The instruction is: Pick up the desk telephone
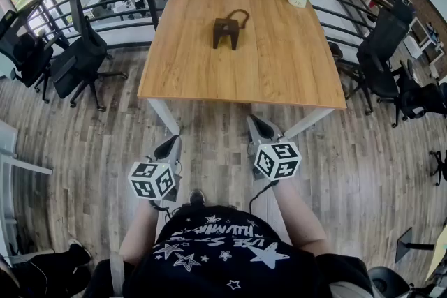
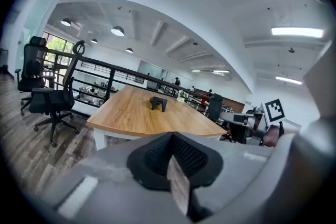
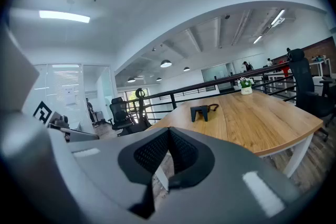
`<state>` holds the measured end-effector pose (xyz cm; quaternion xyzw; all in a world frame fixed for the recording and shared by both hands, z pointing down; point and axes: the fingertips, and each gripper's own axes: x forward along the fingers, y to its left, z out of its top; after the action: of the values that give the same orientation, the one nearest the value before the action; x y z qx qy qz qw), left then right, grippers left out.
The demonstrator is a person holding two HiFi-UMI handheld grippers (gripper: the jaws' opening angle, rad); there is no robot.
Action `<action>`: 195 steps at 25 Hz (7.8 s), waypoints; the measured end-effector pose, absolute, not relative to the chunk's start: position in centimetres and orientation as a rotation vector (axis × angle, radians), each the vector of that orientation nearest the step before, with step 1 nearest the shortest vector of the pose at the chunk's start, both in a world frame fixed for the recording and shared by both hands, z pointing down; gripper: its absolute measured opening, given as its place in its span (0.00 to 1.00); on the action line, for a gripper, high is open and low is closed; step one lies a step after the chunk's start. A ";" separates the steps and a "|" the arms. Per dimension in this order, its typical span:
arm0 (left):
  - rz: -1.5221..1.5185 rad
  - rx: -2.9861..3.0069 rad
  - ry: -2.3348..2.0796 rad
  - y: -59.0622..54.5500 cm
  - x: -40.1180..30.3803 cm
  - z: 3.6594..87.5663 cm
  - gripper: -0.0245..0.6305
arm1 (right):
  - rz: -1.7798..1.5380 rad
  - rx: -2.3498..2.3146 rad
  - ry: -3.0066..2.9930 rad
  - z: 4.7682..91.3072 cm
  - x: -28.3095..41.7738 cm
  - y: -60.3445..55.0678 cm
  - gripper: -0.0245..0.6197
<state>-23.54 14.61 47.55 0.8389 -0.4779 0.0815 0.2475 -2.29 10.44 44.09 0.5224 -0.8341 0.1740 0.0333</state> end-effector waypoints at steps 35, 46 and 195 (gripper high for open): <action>0.270 2.301 -1.136 8.8 -28.4 50.9 0.04 | 0.588 1.805 -2.397 47.1 -5.2 7.9 0.04; 0.290 2.249 -1.136 5.7 -28.0 53.1 0.04 | 0.654 1.831 -2.353 49.3 -3.7 4.0 0.04; -0.607 1.155 -1.007 -44.6 -3.5 59.6 0.32 | 0.977 1.475 -2.404 55.0 13.2 -36.9 0.04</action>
<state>-3.50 -44.57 59.64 0.5143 -0.4483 -0.2703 0.6793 13.24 -36.90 55.04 0.4925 -0.8030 0.3264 0.0783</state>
